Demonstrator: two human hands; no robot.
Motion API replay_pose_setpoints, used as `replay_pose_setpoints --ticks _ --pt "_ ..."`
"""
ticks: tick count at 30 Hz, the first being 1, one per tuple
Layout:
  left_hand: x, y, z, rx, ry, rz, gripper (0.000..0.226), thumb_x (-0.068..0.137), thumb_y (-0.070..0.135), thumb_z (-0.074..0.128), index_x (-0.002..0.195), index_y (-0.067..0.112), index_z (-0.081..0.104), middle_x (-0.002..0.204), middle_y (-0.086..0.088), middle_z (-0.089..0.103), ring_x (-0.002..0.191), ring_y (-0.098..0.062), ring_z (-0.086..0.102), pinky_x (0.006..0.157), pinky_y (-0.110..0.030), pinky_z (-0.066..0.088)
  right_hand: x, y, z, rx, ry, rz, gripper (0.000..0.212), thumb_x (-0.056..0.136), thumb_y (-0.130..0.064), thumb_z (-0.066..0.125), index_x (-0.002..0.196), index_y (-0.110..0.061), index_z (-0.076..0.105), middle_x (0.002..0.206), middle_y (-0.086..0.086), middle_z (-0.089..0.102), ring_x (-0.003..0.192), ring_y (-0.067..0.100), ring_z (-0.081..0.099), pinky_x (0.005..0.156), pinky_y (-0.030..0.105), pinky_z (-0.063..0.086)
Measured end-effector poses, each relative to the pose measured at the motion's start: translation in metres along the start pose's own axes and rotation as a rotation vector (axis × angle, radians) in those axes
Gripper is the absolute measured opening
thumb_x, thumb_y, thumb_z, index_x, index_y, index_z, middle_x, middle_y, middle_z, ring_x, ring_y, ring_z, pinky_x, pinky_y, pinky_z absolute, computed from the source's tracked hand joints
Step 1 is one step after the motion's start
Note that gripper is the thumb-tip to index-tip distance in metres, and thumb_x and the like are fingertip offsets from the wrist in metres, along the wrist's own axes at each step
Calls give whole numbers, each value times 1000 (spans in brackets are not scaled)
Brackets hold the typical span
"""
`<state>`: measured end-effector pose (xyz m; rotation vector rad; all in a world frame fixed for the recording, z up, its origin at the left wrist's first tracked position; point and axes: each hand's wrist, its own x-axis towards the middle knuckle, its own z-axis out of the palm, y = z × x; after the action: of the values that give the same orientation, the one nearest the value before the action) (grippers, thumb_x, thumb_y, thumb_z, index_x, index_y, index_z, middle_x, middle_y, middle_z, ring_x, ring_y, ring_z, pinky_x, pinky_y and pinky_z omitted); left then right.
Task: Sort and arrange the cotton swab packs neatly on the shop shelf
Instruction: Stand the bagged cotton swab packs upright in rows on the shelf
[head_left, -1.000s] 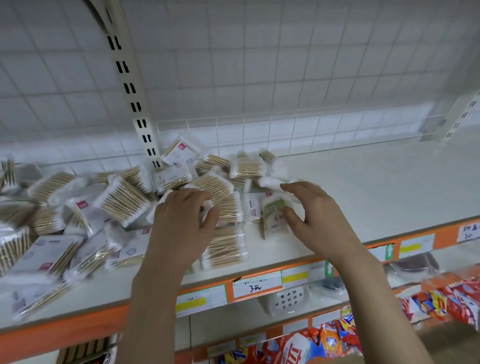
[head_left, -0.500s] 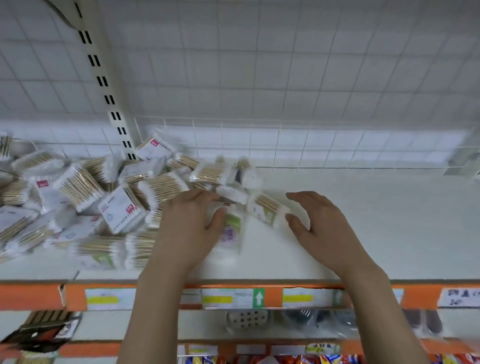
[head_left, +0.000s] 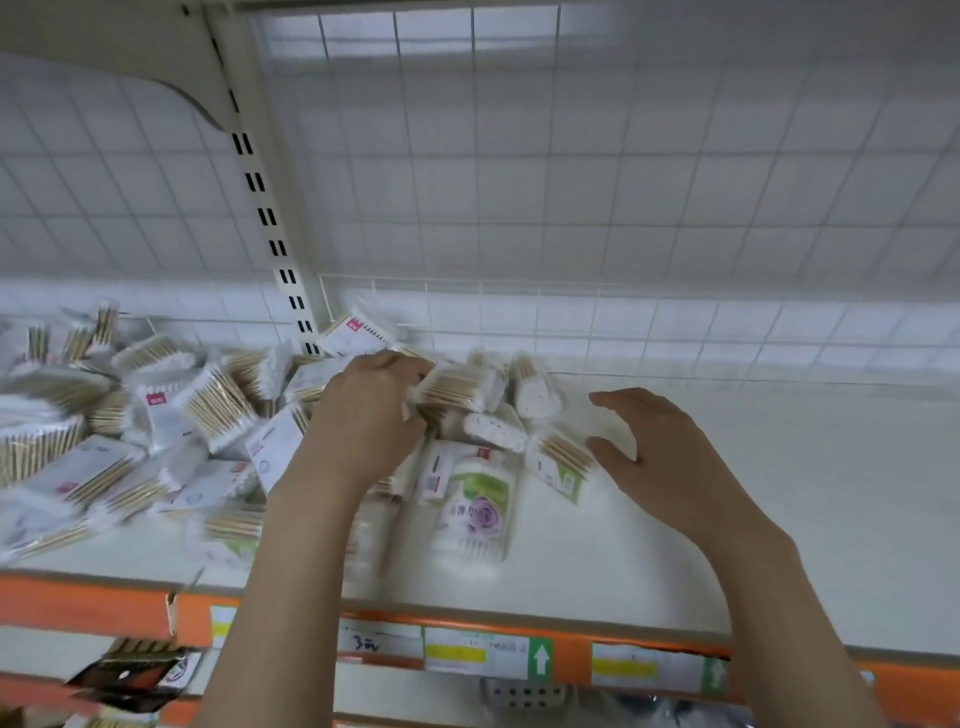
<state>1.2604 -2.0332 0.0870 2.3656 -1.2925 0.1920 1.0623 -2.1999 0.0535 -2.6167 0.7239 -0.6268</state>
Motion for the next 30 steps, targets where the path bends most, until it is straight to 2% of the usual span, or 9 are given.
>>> replay_pose_setpoints --ticks 2,6,8,12,16,22,24,28,30 --pt "14 -3 4 52 -58 25 47 74 12 63 120 17 55 115 -3 57 112 -26 49 88 -35 43 6 2 -3 -18 18 16 47 91 -29 54 136 -21 44 135 -9 47 125 9 39 93 12 23" --pt "43 -3 20 91 -307 85 76 79 26 64 145 22 25 151 -2 26 139 -20 20 112 -36 22 16 -1 -4 -44 13 -3 48 91 -31 53 137 -21 42 135 -8 47 123 11 41 90 12 24" --pt "54 1 27 110 -398 141 81 81 23 62 147 23 15 155 1 14 142 -18 10 114 -36 15 20 -4 -4 -61 -12 -14 49 91 -32 53 138 -22 41 135 -8 47 120 12 43 88 13 25" --pt "66 5 38 108 -458 192 69 82 13 56 144 24 27 148 0 33 135 -20 28 108 -35 25 27 -6 -2 -79 -56 -17 51 92 -34 52 139 -24 38 139 -9 43 127 11 37 94 16 26" --pt "67 -1 39 88 -370 197 55 85 13 55 137 25 41 135 1 49 122 -18 44 97 -31 37 33 -5 2 -87 -63 -10 51 92 -35 51 140 -25 37 139 -10 42 128 10 35 95 17 27" --pt "49 -15 11 -148 -78 182 48 83 5 50 126 24 53 121 3 60 108 -19 54 90 -34 45 57 -12 13 -60 -116 -33 47 91 -35 53 136 -24 43 134 -9 47 123 11 41 96 20 30" --pt "38 -21 3 -196 -4 173 48 83 6 51 128 23 51 124 4 58 110 -18 54 92 -33 45 69 -17 20 -23 -183 -29 45 90 -32 54 134 -22 46 131 -7 50 119 11 45 95 21 33" --pt "14 -30 -7 -238 100 142 54 81 7 54 132 21 48 126 3 57 111 -16 53 93 -29 44 98 -24 32 -52 -381 -53 31 86 -28 60 116 -18 58 118 -2 58 96 9 51 76 17 37" --pt "4 -33 -9 -271 127 112 55 79 7 57 133 20 48 119 3 58 105 -14 54 89 -26 45 109 -28 37 -83 -502 -37 34 83 -34 61 109 -13 59 111 3 61 95 18 58 75 25 45"
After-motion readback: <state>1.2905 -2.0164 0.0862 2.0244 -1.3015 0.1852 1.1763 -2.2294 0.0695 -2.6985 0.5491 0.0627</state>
